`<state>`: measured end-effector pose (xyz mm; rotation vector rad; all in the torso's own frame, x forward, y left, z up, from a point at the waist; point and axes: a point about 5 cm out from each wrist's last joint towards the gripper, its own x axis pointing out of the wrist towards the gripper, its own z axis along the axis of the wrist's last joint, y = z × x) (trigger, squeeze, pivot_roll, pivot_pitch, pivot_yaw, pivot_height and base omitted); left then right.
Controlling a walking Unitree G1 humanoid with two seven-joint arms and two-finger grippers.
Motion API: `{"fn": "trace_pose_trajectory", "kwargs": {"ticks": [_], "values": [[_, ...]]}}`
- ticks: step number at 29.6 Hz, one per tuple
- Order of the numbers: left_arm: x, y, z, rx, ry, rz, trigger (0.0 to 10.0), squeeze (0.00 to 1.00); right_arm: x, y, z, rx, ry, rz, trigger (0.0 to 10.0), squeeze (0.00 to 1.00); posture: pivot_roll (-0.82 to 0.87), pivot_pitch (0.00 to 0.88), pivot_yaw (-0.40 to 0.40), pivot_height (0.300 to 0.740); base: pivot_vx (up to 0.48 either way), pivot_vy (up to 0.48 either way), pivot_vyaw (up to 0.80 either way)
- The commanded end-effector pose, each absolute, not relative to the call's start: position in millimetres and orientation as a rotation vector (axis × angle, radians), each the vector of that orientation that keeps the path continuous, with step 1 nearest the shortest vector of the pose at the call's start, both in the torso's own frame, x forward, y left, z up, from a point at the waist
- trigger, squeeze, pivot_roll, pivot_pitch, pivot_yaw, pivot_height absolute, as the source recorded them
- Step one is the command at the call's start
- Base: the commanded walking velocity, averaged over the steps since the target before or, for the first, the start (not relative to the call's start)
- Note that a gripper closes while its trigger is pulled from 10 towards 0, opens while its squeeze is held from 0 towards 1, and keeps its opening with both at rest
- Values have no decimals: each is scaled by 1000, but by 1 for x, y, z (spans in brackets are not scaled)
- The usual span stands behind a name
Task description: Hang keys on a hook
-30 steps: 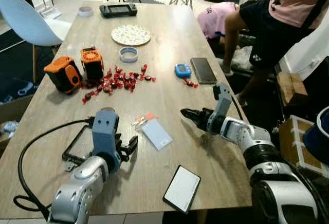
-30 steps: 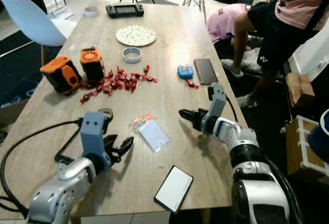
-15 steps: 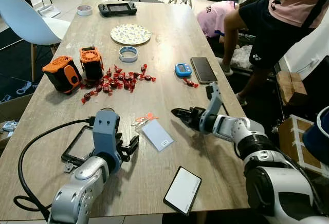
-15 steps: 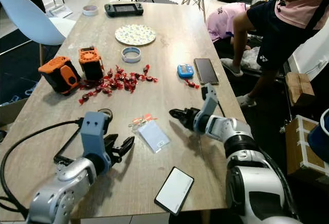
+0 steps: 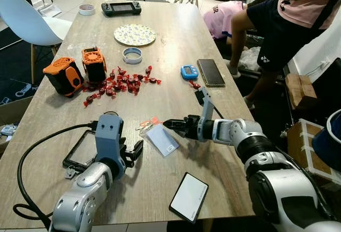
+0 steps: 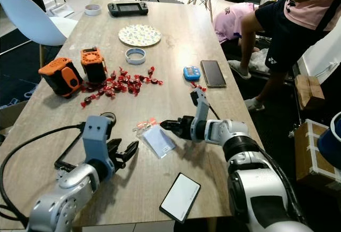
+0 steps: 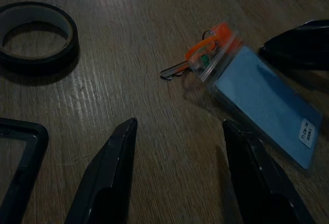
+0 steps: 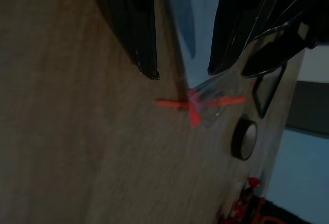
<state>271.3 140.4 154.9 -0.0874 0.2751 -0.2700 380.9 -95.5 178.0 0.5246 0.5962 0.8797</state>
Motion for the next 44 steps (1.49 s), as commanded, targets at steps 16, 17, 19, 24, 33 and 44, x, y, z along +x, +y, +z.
{"fn": "trace_pose_trajectory", "kwargs": {"ticks": [16, 17, 19, 24, 33, 44], "values": [[263, 146, 125, -112, 425, -217, 10000, 0, 362, -80, 159, 535, 722, 1031, 0, 0, 171, 248, -100, 740, 0, 0, 0], [264, 146, 125, -111, 425, -219, 10000, 0, 362, -81, 160, 538, 714, 1034, 0, 0, 170, 246, -97, 740, 0, 0, 0], [265, 146, 125, -110, 424, -223, 10000, 0, 363, -82, 161, 545, 702, 1036, 471, 0, 168, 241, -91, 740, 0, 0, 0], [267, 145, 126, -105, 420, -228, 10000, 0, 361, -82, 169, 527, 640, 1097, 10000, 0, 170, 237, -86, 740, 0, 0, 0], [273, 148, 137, -116, 348, -203, 10000, 0, 357, -81, 218, 279, 131, 1143, 10000, 0, 171, 230, -79, 740, 0, 0, 0], [283, 160, 200, -367, -3, -216, 10000, 0, 347, -87, 241, 36, -232, 908, 10000, 0, 166, 214, -66, 740, 0, 0, 0]]}}
